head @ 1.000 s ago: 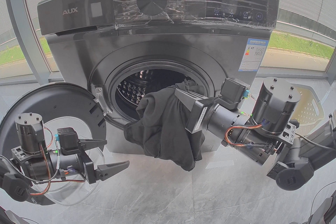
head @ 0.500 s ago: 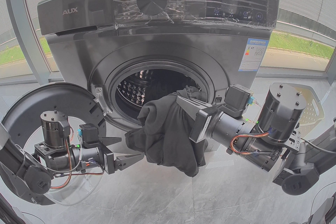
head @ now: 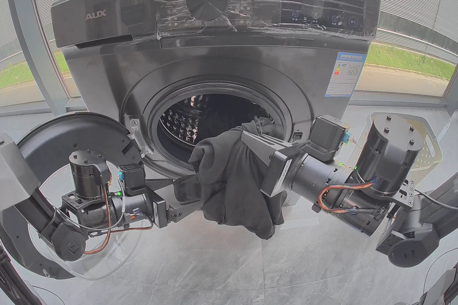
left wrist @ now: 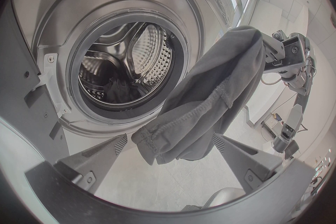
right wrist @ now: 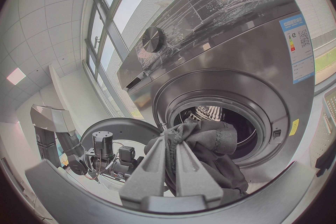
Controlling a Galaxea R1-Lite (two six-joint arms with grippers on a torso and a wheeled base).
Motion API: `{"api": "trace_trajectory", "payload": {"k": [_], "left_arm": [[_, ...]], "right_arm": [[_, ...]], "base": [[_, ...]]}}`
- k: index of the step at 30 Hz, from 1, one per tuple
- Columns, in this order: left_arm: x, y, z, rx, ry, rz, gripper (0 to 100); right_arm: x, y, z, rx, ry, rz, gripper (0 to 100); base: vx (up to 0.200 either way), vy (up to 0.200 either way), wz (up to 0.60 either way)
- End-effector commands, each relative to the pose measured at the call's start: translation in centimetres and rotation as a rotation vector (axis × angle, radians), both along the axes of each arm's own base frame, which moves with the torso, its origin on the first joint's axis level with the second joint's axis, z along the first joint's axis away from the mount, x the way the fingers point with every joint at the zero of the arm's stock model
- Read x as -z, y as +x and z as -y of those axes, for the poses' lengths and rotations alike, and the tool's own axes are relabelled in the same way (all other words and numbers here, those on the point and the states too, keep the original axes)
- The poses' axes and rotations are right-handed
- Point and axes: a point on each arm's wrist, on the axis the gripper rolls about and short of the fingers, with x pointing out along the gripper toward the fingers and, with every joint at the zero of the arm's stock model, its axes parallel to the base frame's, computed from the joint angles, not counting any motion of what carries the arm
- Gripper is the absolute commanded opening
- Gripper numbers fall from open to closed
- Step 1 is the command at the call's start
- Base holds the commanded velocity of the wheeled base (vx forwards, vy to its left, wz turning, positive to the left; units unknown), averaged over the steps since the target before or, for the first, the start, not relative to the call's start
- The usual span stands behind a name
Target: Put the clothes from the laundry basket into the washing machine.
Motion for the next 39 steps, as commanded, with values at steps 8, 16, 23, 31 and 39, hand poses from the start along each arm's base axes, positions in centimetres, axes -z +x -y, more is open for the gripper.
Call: {"api": "trace_trajectory", "payload": {"k": [8, 16, 23, 31, 39], "left_arm": [[0.3, -0.3, 0.4, 0.023, -0.024, 0.049, 100], [0.4, -0.6, 1.3, 0.060, -0.052, 0.087, 100], [0.5, -1.5, 1.8, 0.091, -0.062, 0.102, 100], [1.1, -3.1, 1.8, 0.112, -0.059, 0.094, 100], [1.8, -4.5, 1.7, 0.136, -0.047, 0.069, 100]], "right_arm": [[0.0, -0.1, 0.0, -0.001, 0.000, 0.002, 0], [0.0, -0.1, -0.1, -0.003, -0.001, 0.001, 0], [0.1, 0.5, 0.2, 0.023, -0.002, -0.001, 0], [0.4, 2.5, 0.7, 0.089, -0.018, 0.011, 0], [-1.0, 4.1, -0.7, 0.110, 0.027, 0.056, 0]], "base": [[0.000, 0.000, 0.00], [0.000, 0.000, 0.00], [0.000, 0.000, 0.00], [0.000, 0.000, 0.00], [0.000, 0.000, 0.00]]}}
